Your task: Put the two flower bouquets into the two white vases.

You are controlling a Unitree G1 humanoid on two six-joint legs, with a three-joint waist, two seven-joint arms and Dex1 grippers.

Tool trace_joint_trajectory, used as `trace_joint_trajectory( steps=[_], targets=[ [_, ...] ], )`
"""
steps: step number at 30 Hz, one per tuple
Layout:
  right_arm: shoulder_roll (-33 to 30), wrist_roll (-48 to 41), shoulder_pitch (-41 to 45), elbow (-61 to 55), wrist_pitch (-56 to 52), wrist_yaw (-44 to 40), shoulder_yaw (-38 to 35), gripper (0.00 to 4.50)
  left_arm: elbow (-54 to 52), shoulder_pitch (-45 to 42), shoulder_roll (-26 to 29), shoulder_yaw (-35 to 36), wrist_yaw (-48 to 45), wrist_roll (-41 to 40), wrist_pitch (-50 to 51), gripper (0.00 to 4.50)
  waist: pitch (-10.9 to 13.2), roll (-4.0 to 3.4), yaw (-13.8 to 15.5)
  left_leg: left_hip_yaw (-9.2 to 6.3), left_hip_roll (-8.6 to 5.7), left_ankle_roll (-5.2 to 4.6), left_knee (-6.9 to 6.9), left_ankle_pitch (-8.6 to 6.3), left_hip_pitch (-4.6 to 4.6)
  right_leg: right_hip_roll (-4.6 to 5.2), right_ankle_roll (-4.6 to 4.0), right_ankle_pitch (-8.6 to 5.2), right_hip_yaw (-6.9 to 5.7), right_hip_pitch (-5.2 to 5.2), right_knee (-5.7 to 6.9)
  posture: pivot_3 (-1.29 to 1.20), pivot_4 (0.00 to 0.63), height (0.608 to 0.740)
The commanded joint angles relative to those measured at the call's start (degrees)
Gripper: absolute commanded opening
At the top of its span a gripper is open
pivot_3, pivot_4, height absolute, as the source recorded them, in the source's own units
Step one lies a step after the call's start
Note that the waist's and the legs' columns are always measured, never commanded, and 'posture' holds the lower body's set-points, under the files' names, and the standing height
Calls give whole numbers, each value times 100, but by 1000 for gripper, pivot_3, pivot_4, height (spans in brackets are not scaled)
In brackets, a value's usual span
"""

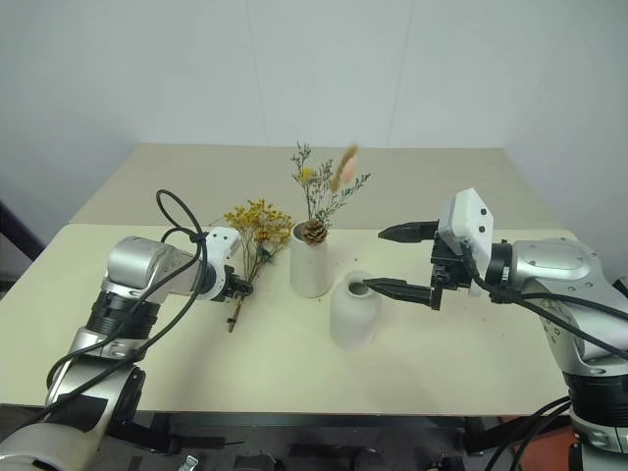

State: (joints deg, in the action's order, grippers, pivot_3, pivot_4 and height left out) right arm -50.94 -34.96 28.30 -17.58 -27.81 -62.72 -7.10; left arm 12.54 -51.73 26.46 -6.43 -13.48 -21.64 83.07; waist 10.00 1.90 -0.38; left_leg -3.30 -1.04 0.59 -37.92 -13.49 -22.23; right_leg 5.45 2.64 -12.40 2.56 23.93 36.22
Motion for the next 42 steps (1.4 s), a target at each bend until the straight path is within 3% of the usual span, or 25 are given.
trace_joint_trajectory(
  steps=[1,4,9,13,15,20,26,30,34,39,42],
  targets=[
    [-119,-4,81,-4,-1,-96,-87,4500,363,-33,-94,-15,-61,233,-302,931,-1,-1,3,0,-1,0,0,0,0,1,0,0,0,0,0,0,150,740],
    [-141,33,75,47,-34,-115,-75,4500,484,-20,-144,184,25,403,-531,13,-4,-4,2,0,-1,0,0,0,4,1,0,0,0,-3,1,0,150,740],
    [-155,47,0,104,-120,-56,-133,4500,-192,-37,-396,1153,291,339,-1070,13,-3,-2,-32,-1,0,1,-1,1,0,1,1,1,0,2,1,0,150,740],
    [-193,48,-116,189,-185,28,-278,4500,-1254,-323,-598,2045,188,-188,-1057,13,-1,1,-30,-1,0,2,-3,1,-29,4,-1,4,1,29,-2,0,150,740],
    [-238,26,-234,186,-202,31,-363,4500,-1756,-499,-541,2403,-46,-595,-868,13,-1,1,-31,-1,0,2,-3,1,-41,5,0,5,0,37,-4,0,150,740],
    [-272,4,-546,79,-215,182,-566,4500,-2666,-563,-726,3111,-475,-1368,-1912,13,-1,0,-40,2,0,2,-3,1,-31,6,2,6,1,28,-8,0,150,740],
    [-228,-17,-780,-95,-233,370,-681,4500,-2622,-667,-1146,3732,-790,-3237,-1528,13,-1,1,-39,5,0,2,-7,1,-11,3,4,6,2,7,-3,0,150,740],
    [-233,-24,-875,-159,-230,470,-761,4500,-2534,-471,-1249,3626,-1012,-4230,-1343,13,-1,1,-43,4,0,2,-11,1,-15,2,5,6,3,8,-4,0,150,740],
    [-216,-24,-937,-187,-206,524,-787,4500,-2864,-3,-1151,3083,-1449,-4571,-1516,13,-1,1,-71,4,1,2,-11,1,-10,-1,4,6,6,8,-1,0,150,740],
    [-190,-35,-986,-203,-169,573,-821,4500,-3499,881,-1317,2103,-2236,-3797,-2833,13,-1,0,-56,8,1,2,-11,1,-9,-1,3,7,11,7,-2,0,150,740],
    [-199,-57,-1060,-231,-159,571,-870,4500,-3446,1177,-1696,1691,-2181,-3393,-3521,13,-1,1,-26,8,1,2,-11,1,-8,-1,3,7,11,2,-8,0,150,740]
  ],
)
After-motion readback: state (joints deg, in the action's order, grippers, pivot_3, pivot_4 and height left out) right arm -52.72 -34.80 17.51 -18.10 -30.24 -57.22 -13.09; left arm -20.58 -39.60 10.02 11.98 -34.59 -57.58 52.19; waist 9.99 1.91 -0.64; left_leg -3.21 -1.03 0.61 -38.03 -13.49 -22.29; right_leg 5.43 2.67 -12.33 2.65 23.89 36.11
